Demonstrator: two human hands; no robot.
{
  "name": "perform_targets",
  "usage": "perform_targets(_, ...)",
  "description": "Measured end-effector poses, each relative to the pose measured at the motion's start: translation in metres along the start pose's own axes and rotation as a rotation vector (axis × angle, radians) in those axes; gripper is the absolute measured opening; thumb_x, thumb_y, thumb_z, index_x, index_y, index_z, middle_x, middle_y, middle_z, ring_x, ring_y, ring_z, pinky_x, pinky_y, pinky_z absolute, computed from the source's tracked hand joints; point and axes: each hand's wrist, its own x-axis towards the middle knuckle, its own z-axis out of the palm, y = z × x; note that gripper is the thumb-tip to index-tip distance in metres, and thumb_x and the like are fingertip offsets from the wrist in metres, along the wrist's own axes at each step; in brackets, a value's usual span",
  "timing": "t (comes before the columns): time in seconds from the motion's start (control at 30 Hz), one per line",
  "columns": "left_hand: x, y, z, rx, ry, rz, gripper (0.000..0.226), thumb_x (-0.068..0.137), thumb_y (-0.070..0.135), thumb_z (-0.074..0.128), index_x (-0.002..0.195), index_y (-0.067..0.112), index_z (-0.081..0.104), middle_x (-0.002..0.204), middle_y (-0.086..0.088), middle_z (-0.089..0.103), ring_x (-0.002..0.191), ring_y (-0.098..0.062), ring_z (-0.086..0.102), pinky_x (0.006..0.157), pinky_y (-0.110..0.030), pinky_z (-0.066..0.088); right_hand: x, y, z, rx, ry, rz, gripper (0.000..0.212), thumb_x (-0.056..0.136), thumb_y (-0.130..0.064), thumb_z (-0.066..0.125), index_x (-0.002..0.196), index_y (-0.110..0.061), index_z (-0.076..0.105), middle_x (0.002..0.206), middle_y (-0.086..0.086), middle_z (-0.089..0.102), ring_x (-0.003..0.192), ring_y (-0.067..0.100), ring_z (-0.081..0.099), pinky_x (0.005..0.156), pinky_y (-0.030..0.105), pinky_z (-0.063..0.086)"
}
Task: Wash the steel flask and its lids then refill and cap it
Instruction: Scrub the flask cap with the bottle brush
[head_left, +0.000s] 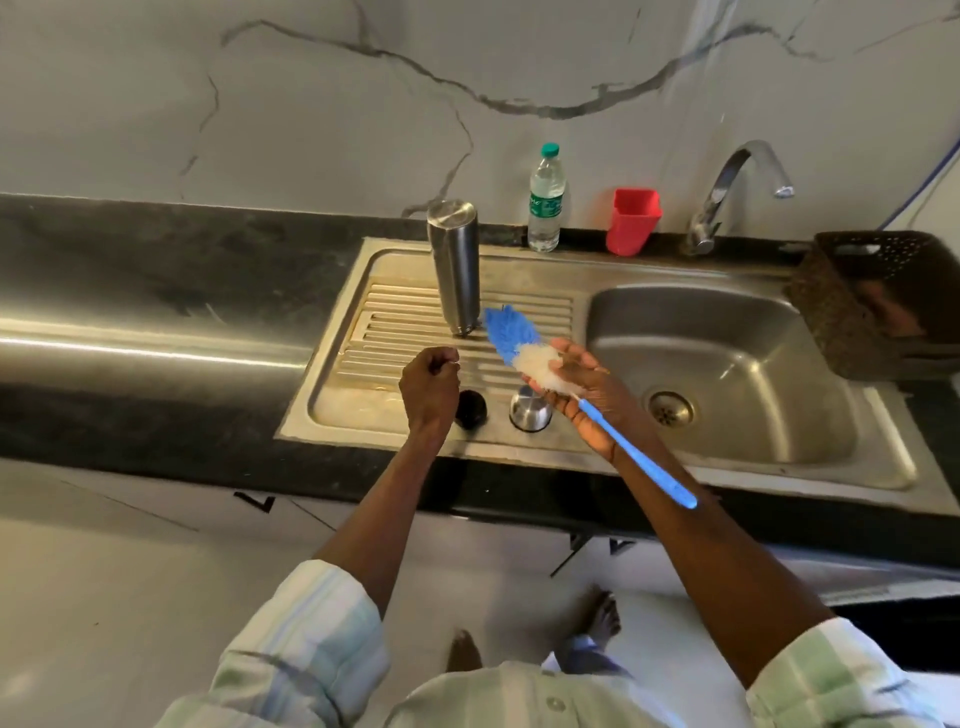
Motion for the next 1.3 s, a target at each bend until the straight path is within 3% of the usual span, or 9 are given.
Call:
perform_targets(0.23,0.003,-0.005,-0.005,0.04,-0.025,0.066,0.026,0.085,0.002,0.061,0.086,0.027,0.067,0.085,0.004,0.07,0.086,-0.022,0.068,0.082,-0.051,0.058,-0.017,0.008,0.001,-0.171,0.096,0.098,0.044,0.086,0.007,0.055,0.129,0.009,0.052,0.102,0.02,0.068,0.087,0.022,0.069,0.075,0.024,0.056)
perform_targets(0.4,0.004,0.017,0.007,0.131,-0.082,0.18,0.02,0.086,0.001,0.059,0.1,0.011,0.07,0.096,-0.004,0.071,0.089,-0.021,0.066,0.085,-0.044,0.055,-0.015,-0.002,-0.001,-0.231,0.129,0.079,0.042,0.086,0.002,0.054,0.126,-0.011,0.053,0.1,0.022,0.07,0.076,0.03,0.07,0.057,0.03,0.056)
perform_targets(0.6,-0.035,0.01,0.045,0.575,-0.542,0.162,0.075,0.08,0.016,0.077,0.147,0.011,0.043,0.143,-0.012,0.049,0.128,-0.027,0.051,0.097,-0.028,0.04,-0.005,-0.017,-0.022,-0.524,0.24,-0.021,0.039,0.083,-0.011,0.061,0.122,-0.019,0.059,0.079,0.011,0.067,0.048,0.02,0.053,0.039,0.019,0.029)
perform_targets(0.73,-0.045,-0.014,0.067,0.634,-0.497,0.112,0.082,0.078,0.023,0.08,0.149,0.012,0.038,0.141,-0.013,0.053,0.126,-0.03,0.052,0.098,-0.031,0.041,-0.003,-0.025,-0.044,-0.599,0.195,-0.02,0.034,0.09,-0.033,0.068,0.12,-0.019,0.06,0.079,0.013,0.067,0.049,0.022,0.059,0.037,0.02,0.035)
perform_targets(0.9,-0.059,-0.011,0.097,0.247,-0.223,0.009,0.05,0.072,0.025,0.086,0.113,0.013,0.06,0.095,0.004,0.066,0.083,-0.013,0.062,0.069,-0.018,0.045,-0.004,-0.041,-0.08,-0.592,0.159,0.0,0.03,0.089,-0.01,0.068,0.116,-0.008,0.056,0.108,0.019,0.068,0.074,0.03,0.07,0.049,0.036,0.057)
perform_targets(1.03,-0.057,-0.001,0.14,-0.432,-0.244,-0.331,0.031,0.077,0.022,0.082,0.1,0.004,0.069,0.09,-0.008,0.072,0.091,-0.029,0.068,0.084,-0.042,0.058,-0.002,-0.058,-0.108,-0.782,0.239,-0.087,0.047,0.083,-0.007,0.065,0.125,-0.02,0.048,0.115,0.013,0.066,0.068,0.024,0.069,0.047,0.036,0.055)
perform_targets(1.1,-0.065,0.009,0.161,-0.644,-0.292,-0.421,0.012,0.088,0.014,0.072,0.092,0.005,0.065,0.085,-0.008,0.073,0.084,-0.027,0.069,0.078,-0.038,0.058,-0.007,-0.064,-0.116,-1.028,0.226,-0.218,0.063,0.082,-0.022,0.064,0.14,-0.038,0.042,0.12,0.003,0.066,0.086,0.023,0.069,0.069,0.041,0.058)
perform_targets(1.17,-0.07,0.016,0.178,-0.724,-0.304,-0.433,0.011,0.094,0.013,0.064,0.099,0.004,0.063,0.088,-0.008,0.073,0.076,-0.021,0.07,0.064,-0.027,0.057,-0.014,-0.066,-0.122,-1.291,0.176,-0.343,0.064,0.091,-0.034,0.06,0.148,-0.042,0.032,0.118,0.005,0.067,0.1,0.024,0.064,0.083,0.038,0.053)
perform_targets(1.3,-0.075,0.028,0.204,-0.726,-0.325,-0.44,0.028,0.099,0.023,0.057,0.115,0.001,0.065,0.096,-0.009,0.074,0.079,-0.016,0.069,0.062,-0.024,0.055,-0.013,-0.073,-0.131,-1.458,0.252,-0.405,0.06,0.097,-0.034,0.055,0.151,-0.041,0.028,0.113,0.011,0.068,0.1,0.03,0.064,0.076,0.033,0.046)
